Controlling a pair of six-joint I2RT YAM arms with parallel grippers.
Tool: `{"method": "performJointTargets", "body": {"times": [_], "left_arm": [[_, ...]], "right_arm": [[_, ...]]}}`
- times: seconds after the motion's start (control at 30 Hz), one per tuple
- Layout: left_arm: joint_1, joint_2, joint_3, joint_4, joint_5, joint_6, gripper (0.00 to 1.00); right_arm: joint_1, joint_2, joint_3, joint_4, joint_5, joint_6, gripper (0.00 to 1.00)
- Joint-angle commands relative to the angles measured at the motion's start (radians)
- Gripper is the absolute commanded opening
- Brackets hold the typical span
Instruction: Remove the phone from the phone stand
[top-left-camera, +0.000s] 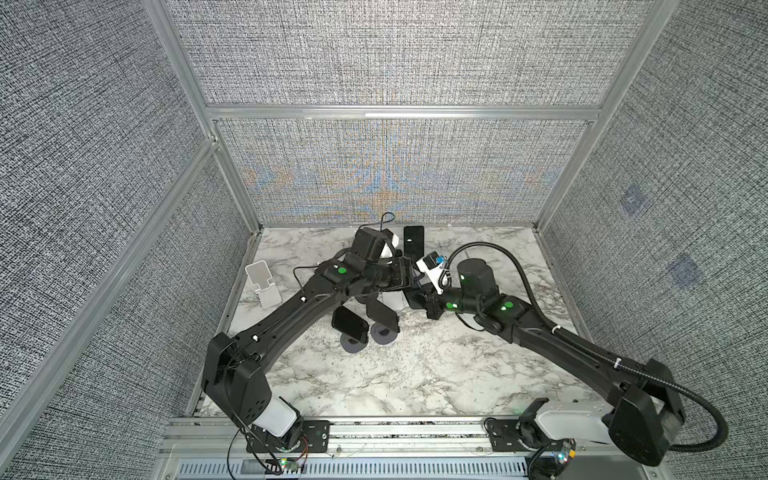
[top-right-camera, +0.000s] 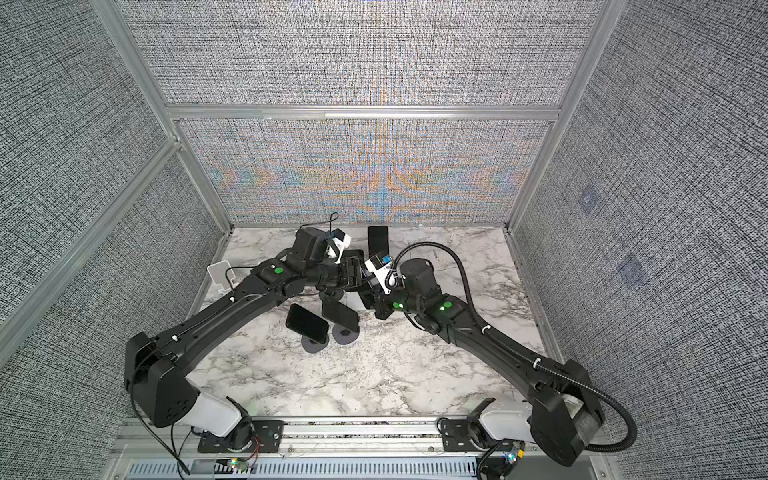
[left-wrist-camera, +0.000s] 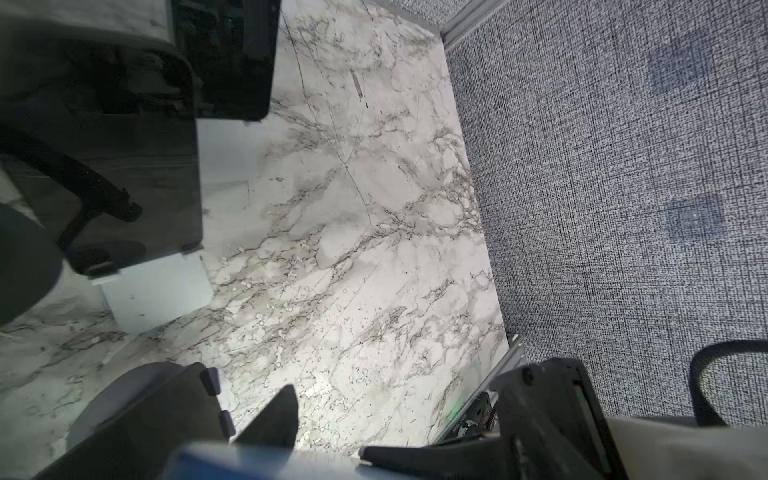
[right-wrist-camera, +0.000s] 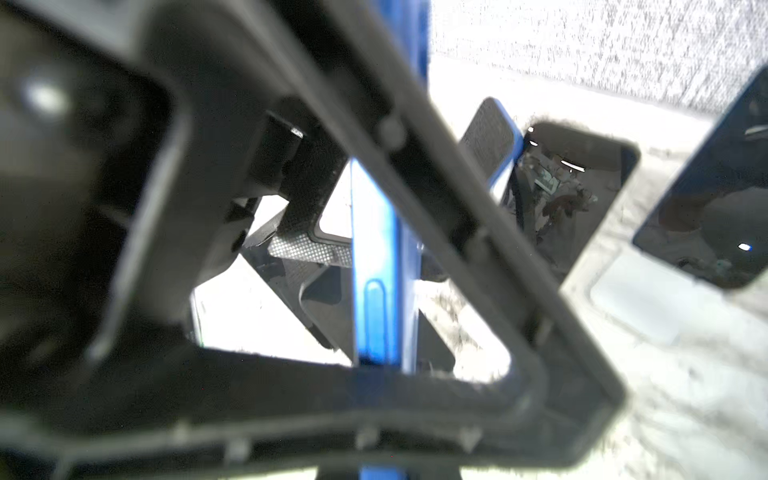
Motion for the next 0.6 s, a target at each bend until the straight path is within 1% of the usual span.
{"method": "performJointTargets", "body": {"times": [0.0, 0.1, 0.23, 0.3, 0.43, 0.57], "left_arm": [[-0.014, 0.011, -0.028, 0.197, 0.071, -0.023, 0.48], [-0.052, 0.039, -0.055, 0.264, 0.074, -0.038, 0.5], [-0.107, 0.106, -0.049, 0.285, 0.081, -0.055, 0.51], [-0.121, 0.13, -0.061, 0.305, 0.081, -0.073, 0.53], [-0.129, 0.155, -0.096, 0.358, 0.079, -0.102, 0.57], [-0.129, 0.175, -0.108, 0.375, 0.079, -0.106, 0.63]], "right_arm": [[-0.029, -0.041, -0.058, 0.043, -0.079, 0.113, 0.0], [-0.056, -0.076, -0.121, 0.066, -0.119, 0.156, 0.0], [-0.082, -0.114, -0.207, 0.069, -0.146, 0.193, 0.0], [-0.101, -0.133, -0.255, 0.072, -0.157, 0.215, 0.0], [-0.149, -0.165, -0.359, 0.156, -0.221, 0.297, 0.0], [-0.17, -0.153, -0.39, 0.176, -0.248, 0.33, 0.0]]}}
